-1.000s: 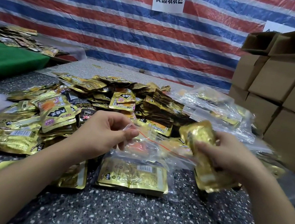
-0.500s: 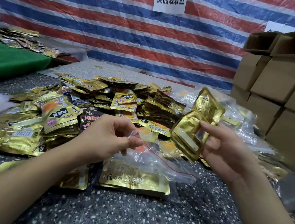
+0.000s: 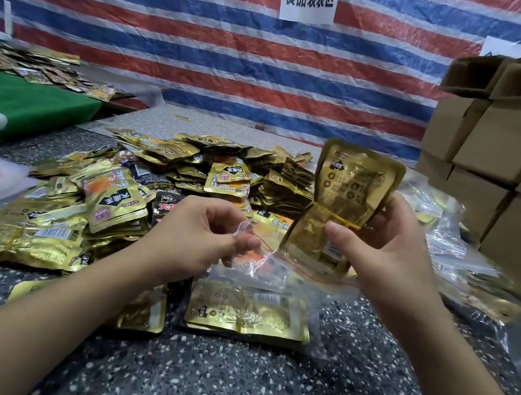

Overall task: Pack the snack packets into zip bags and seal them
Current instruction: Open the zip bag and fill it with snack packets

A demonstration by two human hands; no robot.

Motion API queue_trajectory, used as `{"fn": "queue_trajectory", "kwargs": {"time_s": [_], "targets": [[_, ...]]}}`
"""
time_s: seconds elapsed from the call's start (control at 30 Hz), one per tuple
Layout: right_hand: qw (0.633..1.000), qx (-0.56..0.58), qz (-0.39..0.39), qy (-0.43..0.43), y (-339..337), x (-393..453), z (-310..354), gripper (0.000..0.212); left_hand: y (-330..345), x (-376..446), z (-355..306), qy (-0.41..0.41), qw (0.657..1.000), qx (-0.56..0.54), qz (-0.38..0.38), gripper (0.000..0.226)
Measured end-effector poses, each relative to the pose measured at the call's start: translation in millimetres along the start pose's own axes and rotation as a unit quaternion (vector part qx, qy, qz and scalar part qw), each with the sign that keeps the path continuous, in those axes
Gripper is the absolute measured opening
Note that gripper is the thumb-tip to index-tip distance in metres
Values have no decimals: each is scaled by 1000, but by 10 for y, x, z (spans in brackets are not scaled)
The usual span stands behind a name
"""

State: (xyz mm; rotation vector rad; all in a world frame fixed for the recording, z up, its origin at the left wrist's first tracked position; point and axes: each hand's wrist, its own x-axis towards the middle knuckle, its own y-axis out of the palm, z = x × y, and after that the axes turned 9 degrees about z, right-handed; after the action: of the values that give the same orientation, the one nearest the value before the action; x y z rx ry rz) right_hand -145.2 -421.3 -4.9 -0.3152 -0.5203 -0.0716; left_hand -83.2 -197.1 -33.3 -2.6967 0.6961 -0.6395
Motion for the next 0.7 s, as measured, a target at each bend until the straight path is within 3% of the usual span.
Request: {"fn": "queue_trajectory", "kwargs": {"time_s": [0.37, 0.53, 0.7], "targets": [[986, -48, 162, 5, -17, -40, 6, 35, -9, 49, 77, 12, 999, -44, -25, 20], [984, 39, 173, 21, 22, -49, -36, 33, 0, 50, 56, 28, 997, -51, -41, 28], [981, -13, 188, 48, 6, -47, -33, 31, 10, 24, 8, 37, 994, -95, -39, 27]]}}
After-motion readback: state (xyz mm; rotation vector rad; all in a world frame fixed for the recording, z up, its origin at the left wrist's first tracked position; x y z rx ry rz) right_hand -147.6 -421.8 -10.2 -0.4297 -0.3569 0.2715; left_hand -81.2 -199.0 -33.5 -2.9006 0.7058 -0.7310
